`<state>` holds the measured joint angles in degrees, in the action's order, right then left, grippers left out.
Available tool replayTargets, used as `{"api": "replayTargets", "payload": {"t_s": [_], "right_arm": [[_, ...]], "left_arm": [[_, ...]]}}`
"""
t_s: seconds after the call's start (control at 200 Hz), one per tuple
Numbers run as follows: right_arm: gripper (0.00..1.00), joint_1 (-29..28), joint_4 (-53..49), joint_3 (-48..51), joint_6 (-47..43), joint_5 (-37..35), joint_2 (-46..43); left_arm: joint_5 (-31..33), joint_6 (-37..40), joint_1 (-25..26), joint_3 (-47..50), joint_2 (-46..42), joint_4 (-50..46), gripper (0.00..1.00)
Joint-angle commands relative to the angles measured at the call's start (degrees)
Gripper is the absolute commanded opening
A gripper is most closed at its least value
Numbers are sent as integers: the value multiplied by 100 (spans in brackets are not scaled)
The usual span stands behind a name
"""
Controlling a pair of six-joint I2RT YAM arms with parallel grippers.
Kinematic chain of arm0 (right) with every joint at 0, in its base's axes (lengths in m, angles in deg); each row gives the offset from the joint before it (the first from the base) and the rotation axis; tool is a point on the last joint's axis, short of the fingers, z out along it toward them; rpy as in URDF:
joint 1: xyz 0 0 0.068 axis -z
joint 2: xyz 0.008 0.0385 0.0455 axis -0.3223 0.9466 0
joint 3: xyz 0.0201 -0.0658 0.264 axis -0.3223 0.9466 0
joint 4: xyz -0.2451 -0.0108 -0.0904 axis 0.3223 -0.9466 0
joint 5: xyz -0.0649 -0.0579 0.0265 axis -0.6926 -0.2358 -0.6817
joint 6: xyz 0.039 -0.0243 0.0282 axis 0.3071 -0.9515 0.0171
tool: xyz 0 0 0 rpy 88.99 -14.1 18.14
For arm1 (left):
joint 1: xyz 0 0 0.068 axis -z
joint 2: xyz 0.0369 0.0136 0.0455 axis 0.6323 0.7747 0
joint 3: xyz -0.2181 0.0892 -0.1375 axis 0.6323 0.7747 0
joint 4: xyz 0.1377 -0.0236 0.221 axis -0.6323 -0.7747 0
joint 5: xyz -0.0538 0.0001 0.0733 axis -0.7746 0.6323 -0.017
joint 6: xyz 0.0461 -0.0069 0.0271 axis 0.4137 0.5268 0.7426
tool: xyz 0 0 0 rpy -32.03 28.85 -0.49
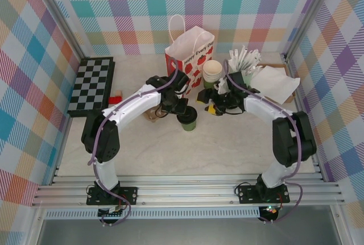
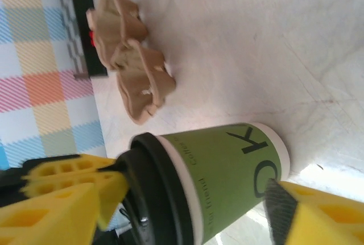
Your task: Pack the takeout coffee
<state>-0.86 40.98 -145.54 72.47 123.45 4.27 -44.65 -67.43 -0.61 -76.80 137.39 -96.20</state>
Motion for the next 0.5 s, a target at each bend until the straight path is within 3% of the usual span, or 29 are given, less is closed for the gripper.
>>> {"api": "replayTargets", "payload": {"t_s": [0.0,0.125,0.215,0.335,0.495], "right_arm": [[100,-42,699,610,651,-697,-753],[100,-129,1238,1376,1150,-1282,-1399],[100,-293,1546,1731,1174,-1327,-1654],[99,-649,1854,2024,1186,-1444,-1738],[95,-1092,2647,2294,1493,-1563,-1471]], "left_arm": [[399,-923,68,114,-352,-282,0],[572,-1973,68,337,-491,-124,0],[524,-2677,69,369,-431,-72,0],[706,-3680,78,37,-127,-604,0],[848,-4361,155,27,29,-636,0]]}}
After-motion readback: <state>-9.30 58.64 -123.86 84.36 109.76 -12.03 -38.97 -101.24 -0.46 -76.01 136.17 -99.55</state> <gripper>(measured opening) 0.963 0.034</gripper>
